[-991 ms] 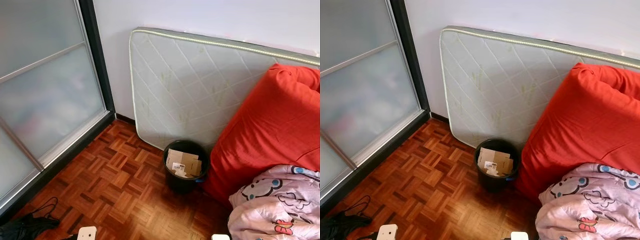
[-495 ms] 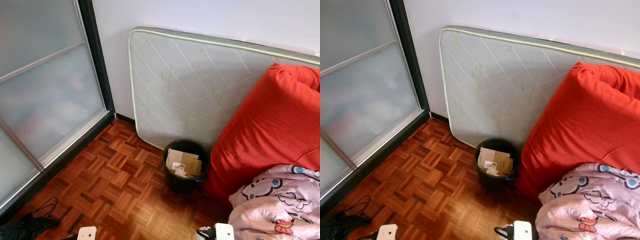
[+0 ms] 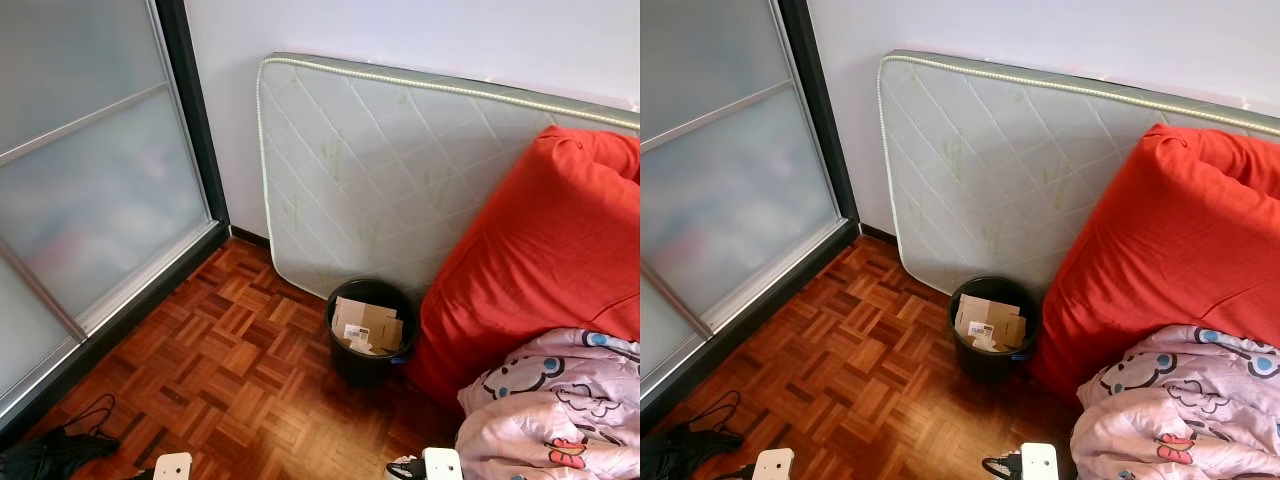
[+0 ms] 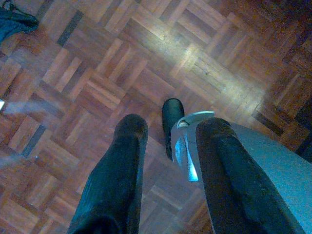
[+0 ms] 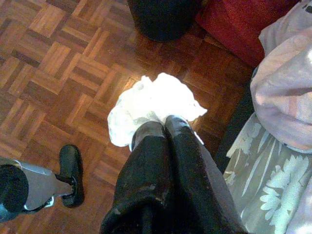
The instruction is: Clean up the room
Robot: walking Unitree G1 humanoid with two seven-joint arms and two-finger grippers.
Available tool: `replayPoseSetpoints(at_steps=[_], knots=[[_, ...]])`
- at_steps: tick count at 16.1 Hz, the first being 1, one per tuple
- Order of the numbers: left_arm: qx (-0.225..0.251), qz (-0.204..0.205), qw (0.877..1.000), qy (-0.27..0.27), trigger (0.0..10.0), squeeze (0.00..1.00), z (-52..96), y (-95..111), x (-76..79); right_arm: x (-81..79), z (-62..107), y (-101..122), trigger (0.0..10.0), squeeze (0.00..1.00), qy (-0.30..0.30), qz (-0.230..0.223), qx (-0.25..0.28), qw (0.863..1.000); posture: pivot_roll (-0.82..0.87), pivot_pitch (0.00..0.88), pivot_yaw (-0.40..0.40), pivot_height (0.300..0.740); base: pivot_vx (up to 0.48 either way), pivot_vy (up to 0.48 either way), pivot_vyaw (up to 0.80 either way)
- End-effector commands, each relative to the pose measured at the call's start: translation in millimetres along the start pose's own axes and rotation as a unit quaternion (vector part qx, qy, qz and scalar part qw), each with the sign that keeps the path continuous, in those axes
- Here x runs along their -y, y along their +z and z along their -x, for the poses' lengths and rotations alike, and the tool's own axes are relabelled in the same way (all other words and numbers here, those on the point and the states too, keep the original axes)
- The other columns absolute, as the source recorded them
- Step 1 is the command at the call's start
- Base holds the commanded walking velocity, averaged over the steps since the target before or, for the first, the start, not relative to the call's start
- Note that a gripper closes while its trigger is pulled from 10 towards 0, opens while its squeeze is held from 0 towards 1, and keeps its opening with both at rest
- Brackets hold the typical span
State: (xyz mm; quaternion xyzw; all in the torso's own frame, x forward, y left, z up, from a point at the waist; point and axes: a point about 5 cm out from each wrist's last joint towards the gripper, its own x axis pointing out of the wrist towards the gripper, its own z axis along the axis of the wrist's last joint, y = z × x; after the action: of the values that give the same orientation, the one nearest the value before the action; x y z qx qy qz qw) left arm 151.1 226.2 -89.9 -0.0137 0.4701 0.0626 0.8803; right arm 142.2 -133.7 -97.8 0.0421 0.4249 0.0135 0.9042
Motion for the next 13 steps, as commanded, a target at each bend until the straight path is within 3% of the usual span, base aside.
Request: replayPoseSetpoints(at_steps=[1, 13], knots=[[-0.008, 0.002, 1.0, -0.004, 10.0, 0.0, 0.2, -2.7, 1.0, -7.7, 0.1, -2.7, 10.0, 0.0, 0.007, -0.003, -0.007, 1.0, -0.04, 0.0, -0.034, 0.74, 0.0, 0.0, 0.0], [-0.008, 0.005, 1.0, -0.004, 10.0, 0.0, 0.2, -2.7, 1.3, -7.9, 0.2, -3.7, 10.0, 0.0, 0.008, 0.001, -0.012, 1.0, -0.04, 0.0, -0.036, 0.74, 0.0, 0.0, 0.0]])
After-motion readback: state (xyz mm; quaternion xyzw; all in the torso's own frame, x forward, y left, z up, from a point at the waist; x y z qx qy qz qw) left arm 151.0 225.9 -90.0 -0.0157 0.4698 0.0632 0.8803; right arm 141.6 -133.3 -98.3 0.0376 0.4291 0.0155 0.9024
